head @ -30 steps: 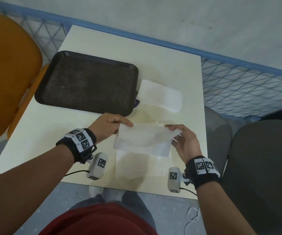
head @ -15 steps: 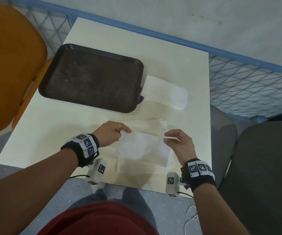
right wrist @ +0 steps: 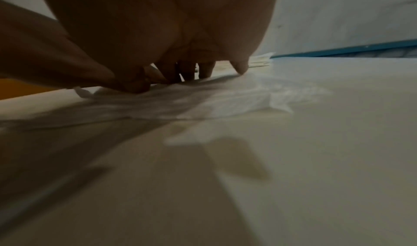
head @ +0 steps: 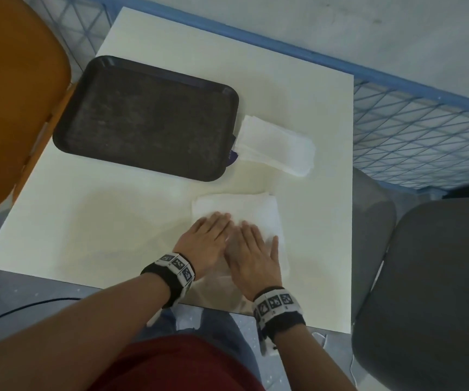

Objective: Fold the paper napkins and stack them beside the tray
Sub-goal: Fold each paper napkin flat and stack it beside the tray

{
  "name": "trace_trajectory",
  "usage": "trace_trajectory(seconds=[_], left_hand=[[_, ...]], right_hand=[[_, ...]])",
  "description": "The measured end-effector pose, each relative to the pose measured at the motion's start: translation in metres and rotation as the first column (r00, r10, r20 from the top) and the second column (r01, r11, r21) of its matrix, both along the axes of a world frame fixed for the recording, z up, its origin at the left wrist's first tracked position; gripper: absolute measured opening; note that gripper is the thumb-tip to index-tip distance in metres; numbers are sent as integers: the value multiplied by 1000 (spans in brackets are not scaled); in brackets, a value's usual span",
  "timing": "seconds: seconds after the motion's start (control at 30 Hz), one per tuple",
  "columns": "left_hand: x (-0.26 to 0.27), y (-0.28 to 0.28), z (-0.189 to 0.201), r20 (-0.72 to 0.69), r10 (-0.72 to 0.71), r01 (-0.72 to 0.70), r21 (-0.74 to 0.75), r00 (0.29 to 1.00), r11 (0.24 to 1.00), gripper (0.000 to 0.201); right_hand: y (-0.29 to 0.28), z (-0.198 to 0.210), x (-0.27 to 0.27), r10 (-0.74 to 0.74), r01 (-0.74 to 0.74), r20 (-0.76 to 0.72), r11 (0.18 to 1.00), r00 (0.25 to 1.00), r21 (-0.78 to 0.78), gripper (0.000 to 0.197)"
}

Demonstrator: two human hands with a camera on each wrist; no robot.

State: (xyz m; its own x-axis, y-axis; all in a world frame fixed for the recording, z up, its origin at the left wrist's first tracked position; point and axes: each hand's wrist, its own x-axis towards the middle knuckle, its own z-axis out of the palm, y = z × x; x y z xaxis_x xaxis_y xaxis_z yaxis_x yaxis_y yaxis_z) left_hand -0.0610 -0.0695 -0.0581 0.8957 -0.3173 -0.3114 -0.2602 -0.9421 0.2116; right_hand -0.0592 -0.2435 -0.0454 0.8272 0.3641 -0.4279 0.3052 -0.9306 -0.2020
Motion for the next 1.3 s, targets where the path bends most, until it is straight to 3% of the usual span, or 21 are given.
trace_trajectory(seconds=[0.13,0.27,0.4,0.53,0.63,0.73,0.8,0.93,1.0,1.13,1.3], left_hand=[[9,6,5,83,23,-24,8,996,1000,47],[33,8,21,-44,245,-248,-88,968,965,35],[53,13,33,-182,306,-344,-242,934,907,11],[58,19,48,-124,256,-284,-437,959,853,10],[60,27,57,-136,320,-338,-566,938,752,14],[64,34,49,-179,477,-482,-591,860,647,17],[67,38,39,-182,543,-561,-445,820,698,34],[75,36,28,-137,458,-473,-117,878,873,45],[79,35,28,-93,454,-461,-92,886,883,35],[83,33,33,-28,473,-472,-140,881,870,15],[84,35,40,-59,492,-489,-254,869,834,13]], right_hand=[[-33,1,6,-158,156,-32,985,987,-77,70],[-41,8,14,-129,128,-33,991,991,-45,68],[-36,13,27,-174,171,49,983,983,65,65],[-29,14,42,-157,124,109,957,981,264,45],[-28,22,59,-137,118,24,921,990,370,18],[-36,48,85,-155,172,-74,895,985,412,24],[-44,65,109,-180,218,-129,888,975,406,29],[-58,82,174,-281,302,-113,850,953,431,23],[-59,87,210,-308,312,-78,856,948,412,19],[-53,87,272,-339,339,-75,846,938,413,28],[-42,66,315,-310,296,-10,895,951,333,27]])
